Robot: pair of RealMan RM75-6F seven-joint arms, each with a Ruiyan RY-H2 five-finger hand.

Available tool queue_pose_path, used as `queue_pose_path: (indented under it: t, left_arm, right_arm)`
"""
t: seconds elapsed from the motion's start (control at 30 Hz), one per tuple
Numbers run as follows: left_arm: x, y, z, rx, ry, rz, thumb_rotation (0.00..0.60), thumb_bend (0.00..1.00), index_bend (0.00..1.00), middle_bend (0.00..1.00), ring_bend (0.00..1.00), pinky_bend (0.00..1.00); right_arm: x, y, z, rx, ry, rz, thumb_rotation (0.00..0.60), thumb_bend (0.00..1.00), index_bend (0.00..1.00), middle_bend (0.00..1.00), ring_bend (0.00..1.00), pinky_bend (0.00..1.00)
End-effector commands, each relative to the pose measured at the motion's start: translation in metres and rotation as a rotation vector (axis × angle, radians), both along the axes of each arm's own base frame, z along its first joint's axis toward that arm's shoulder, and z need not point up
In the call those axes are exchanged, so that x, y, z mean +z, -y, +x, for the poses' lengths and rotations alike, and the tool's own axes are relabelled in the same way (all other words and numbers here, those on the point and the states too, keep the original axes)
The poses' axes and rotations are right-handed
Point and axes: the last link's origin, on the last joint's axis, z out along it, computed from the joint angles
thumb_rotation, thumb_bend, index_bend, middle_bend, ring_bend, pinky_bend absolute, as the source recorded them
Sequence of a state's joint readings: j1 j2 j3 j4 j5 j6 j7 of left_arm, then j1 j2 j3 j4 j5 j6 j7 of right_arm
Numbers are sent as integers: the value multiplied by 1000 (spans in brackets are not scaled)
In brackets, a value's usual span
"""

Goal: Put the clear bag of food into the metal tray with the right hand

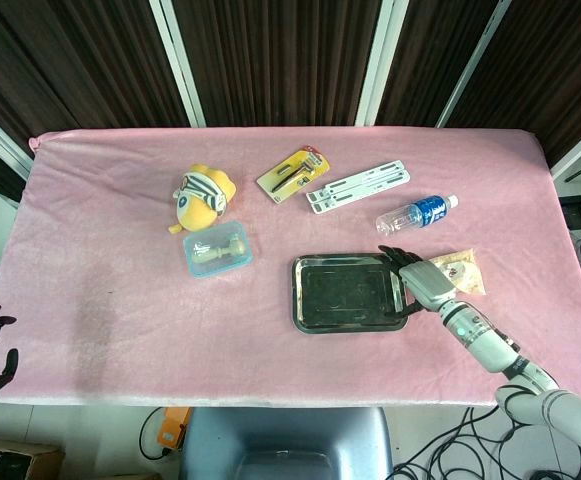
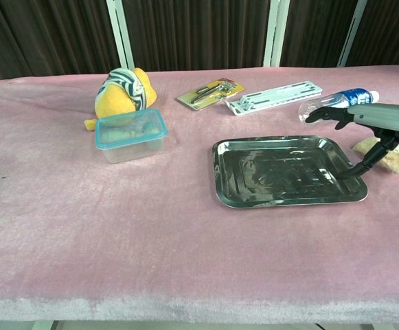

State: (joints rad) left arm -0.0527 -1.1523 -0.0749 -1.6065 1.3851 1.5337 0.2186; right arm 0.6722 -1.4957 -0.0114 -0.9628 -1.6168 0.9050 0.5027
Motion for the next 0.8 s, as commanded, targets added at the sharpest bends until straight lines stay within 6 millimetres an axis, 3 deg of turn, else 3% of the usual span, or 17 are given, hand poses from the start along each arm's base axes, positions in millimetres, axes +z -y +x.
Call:
queue_pose_path:
  t: [0.03,0.3,0.47,0.8]
  left_arm:
    - [0,1,0,-2,-2,4,600,436,323,190,118,332]
    - [1,1,0,3,-1,6,600,436,322,190,118,332]
    - [0,0,1,1,0,1,600,436,322,191,118,333]
    - [0,-1,2,-8,9,1,600,437,321,190,118,333]
  right_arm:
    - [1,0,-1,3,1,-4,600,128,222,112,89,273]
    - [6,0,-1,5,10,-12,600,128,222,112,89,273]
    - [15,-2,-11,10,-58,-39,600,128,222,112,89,273]
    - [82,-24,-36,-7,-242,-225,600,128,179,113,88,273]
